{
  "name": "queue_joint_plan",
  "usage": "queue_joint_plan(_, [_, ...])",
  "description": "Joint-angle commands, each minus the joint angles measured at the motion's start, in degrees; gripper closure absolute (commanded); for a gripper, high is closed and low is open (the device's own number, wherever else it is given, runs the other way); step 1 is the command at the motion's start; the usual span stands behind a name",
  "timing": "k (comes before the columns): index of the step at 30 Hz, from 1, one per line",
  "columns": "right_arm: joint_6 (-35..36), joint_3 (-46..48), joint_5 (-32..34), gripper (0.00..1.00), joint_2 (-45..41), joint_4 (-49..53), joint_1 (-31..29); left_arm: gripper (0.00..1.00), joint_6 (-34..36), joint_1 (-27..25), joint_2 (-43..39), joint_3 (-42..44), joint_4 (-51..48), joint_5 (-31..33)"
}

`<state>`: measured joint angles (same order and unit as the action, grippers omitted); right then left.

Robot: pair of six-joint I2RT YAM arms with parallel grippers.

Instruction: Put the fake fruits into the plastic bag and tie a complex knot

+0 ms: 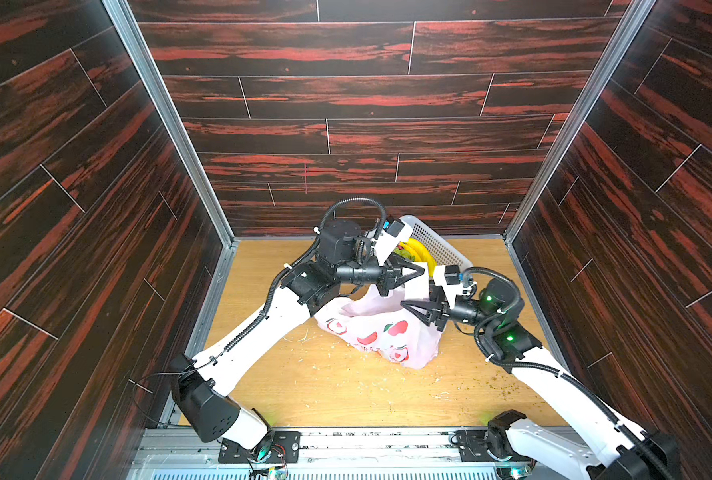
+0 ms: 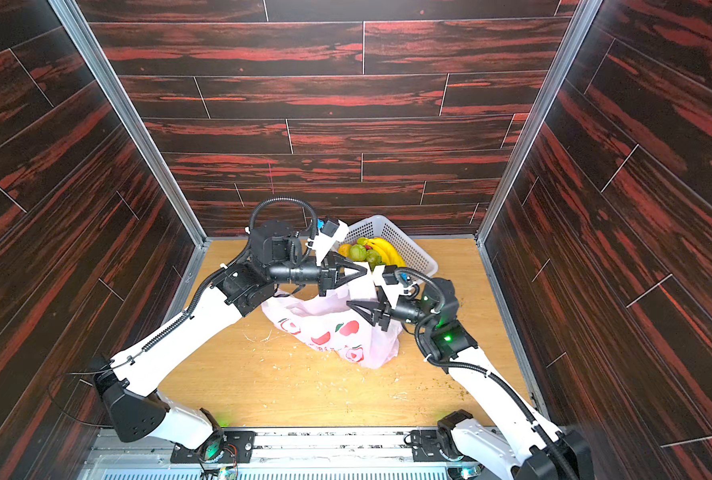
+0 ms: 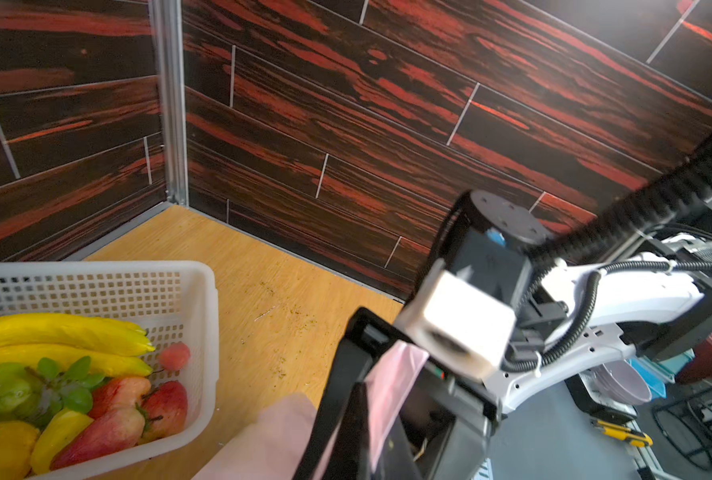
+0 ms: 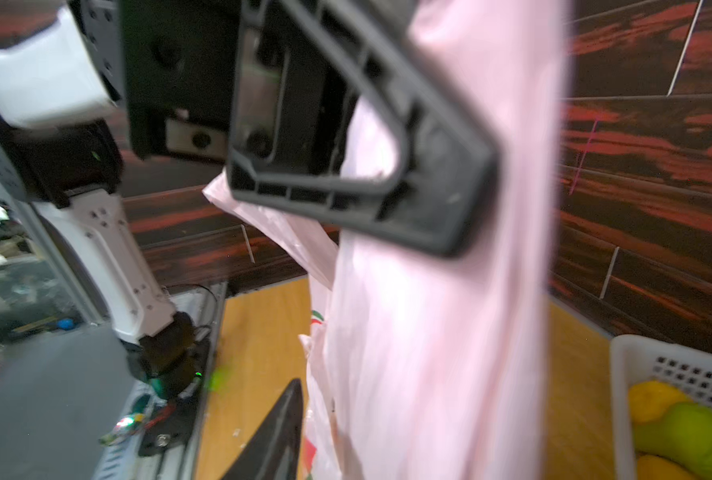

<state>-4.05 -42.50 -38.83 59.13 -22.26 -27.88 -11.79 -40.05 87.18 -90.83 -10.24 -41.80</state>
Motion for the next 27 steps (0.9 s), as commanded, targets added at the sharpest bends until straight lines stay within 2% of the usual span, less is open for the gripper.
queue_joint_plan(1, [-0.6,3.2,3.7,0.60,1.0,-3.8,-1.5,1.00,-2.4,1.1,-1.0,-0.1,6.9,0.5])
queue_joint_plan(5, [-1.7,6.8,5.1,0.75,0.8,-7.2,-1.6,1.00,-4.4,2.5,-0.9,-0.3,8.6,0.2])
queue_joint_plan(11, [-2.9,8.2,3.5,1.00,2.1,-8.3,-1.4,1.00,-6.0,3.7,-1.1,-0.6,10.2,-1.5])
queue_joint_plan(12, [-3.0,8.4,3.4,1.00,2.1,-8.7,-1.1,0.99,-6.2,4.0,-1.2,-0.6,10.2,-1.6])
queue_joint_plan(14, [-3.1,8.7,2.7,1.00,1.2,-8.9,0.4,0.80,-6.5,5.2,-2.2,-0.2,10.2,-1.6])
queue_joint_plan(19, [-1.9,6.6,-6.1,1.00,0.8,-5.8,5.8,0.49,-5.7,10.4,-7.3,1.6,7.6,-0.4])
queue_joint_plan(23, [0.6,5.4,-10.2,1.00,0.9,-3.5,8.3,0.38,-2.4,14.7,-13.2,2.8,-0.7,3.4])
queue_joint_plan(27, [1.2,4.2,-13.8,1.00,1.6,-3.7,11.2,0.27,1.2,16.2,-21.8,7.6,-10.2,10.7])
